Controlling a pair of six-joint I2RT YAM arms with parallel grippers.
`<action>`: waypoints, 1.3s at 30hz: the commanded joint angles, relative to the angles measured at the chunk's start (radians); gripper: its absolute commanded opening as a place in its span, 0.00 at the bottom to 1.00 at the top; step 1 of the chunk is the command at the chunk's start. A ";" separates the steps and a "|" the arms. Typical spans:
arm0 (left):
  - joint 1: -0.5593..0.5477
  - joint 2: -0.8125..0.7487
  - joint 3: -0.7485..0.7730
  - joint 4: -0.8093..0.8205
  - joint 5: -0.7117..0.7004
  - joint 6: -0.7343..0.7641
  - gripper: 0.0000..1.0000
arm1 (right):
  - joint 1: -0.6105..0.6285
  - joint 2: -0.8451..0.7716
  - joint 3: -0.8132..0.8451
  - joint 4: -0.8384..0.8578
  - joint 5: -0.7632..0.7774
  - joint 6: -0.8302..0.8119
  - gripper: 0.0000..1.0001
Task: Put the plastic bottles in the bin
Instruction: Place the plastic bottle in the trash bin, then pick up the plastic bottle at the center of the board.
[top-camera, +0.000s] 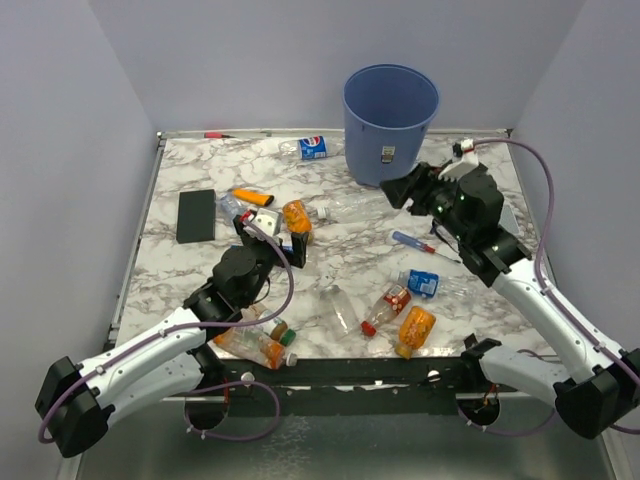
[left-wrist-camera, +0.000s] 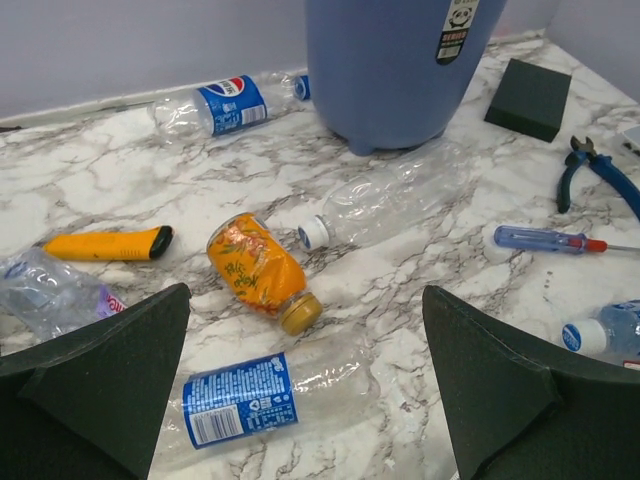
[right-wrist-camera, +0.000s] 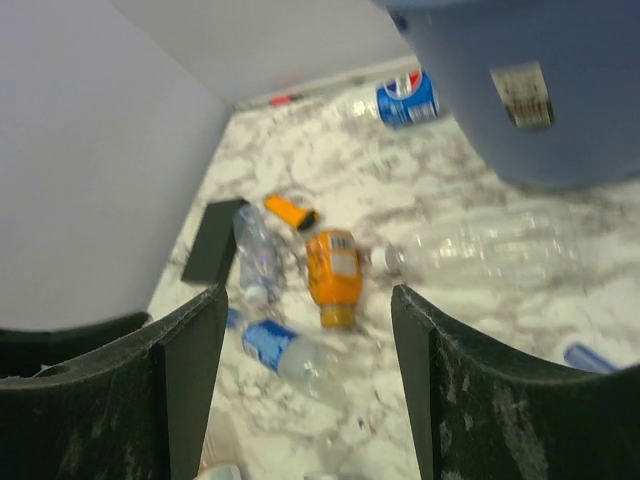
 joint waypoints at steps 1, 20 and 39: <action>-0.005 0.025 0.071 -0.111 -0.070 -0.010 0.99 | 0.001 -0.061 -0.184 -0.051 -0.060 0.048 0.70; 0.120 0.323 0.339 -0.578 -0.117 -0.709 0.99 | 0.000 -0.170 -0.557 0.037 -0.113 0.110 0.70; 0.443 0.260 0.083 -0.577 0.141 -1.385 0.99 | 0.001 -0.208 -0.556 0.020 -0.121 0.100 0.70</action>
